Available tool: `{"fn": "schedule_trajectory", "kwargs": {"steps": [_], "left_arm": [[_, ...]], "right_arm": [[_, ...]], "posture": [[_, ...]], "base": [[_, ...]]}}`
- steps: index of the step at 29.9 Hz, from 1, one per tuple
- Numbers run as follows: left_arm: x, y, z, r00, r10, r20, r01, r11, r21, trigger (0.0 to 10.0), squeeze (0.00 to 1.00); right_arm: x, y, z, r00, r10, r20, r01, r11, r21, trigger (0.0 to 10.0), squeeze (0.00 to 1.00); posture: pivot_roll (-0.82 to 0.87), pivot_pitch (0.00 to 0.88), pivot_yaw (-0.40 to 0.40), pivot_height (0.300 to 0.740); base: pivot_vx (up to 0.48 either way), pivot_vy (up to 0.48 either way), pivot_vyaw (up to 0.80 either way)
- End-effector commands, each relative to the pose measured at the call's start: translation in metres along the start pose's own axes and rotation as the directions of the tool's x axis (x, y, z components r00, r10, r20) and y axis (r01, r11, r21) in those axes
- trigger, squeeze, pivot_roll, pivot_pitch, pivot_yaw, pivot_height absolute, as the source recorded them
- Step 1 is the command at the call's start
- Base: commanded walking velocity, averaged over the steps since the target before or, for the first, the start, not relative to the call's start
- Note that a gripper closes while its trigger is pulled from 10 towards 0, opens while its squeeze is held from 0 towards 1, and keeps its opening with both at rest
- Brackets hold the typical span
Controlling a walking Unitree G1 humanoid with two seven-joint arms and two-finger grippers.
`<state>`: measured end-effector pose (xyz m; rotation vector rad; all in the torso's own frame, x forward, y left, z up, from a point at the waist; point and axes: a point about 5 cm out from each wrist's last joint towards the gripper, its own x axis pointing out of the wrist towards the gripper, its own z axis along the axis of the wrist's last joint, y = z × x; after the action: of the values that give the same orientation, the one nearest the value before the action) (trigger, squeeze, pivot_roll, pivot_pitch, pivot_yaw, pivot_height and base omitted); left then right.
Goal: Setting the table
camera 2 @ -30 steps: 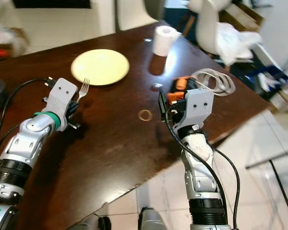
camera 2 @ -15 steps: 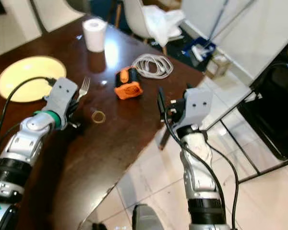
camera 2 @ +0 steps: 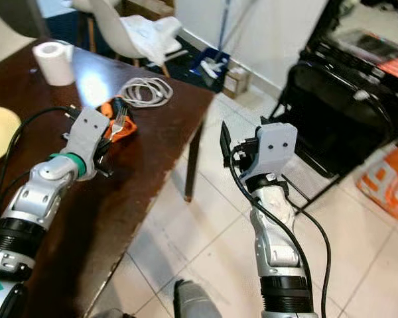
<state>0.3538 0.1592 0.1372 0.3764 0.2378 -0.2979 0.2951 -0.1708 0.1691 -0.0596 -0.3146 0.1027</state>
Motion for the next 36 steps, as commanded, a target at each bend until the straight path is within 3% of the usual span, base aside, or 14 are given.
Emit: {"fn": "schedule_trajectory", "kwargs": {"steps": [1,36], "left_arm": [[0.0007,-0.003,-0.0024,1.0,-0.013,-0.01,0.013,1.0,-0.003,10.0,0.0],[0.0023,-0.0045,-0.0013,1.0,-0.018,-0.004,0.018,1.0,-0.002,10.0,0.0]], "right_arm": [[-0.0015,-0.0025,-0.0014,1.0,-0.012,-0.01,0.012,1.0,0.005,10.0,0.0],[-0.0003,-0.0019,-0.0008,1.0,-0.006,-0.008,0.006,1.0,-0.001,10.0,0.0]], "posture": [[0.01,0.0,0.062,0.74],[0.0,0.0,0.062,0.74]], "base": [[0.0,0.0,-0.8],[0.0,0.0,-0.8]]}}
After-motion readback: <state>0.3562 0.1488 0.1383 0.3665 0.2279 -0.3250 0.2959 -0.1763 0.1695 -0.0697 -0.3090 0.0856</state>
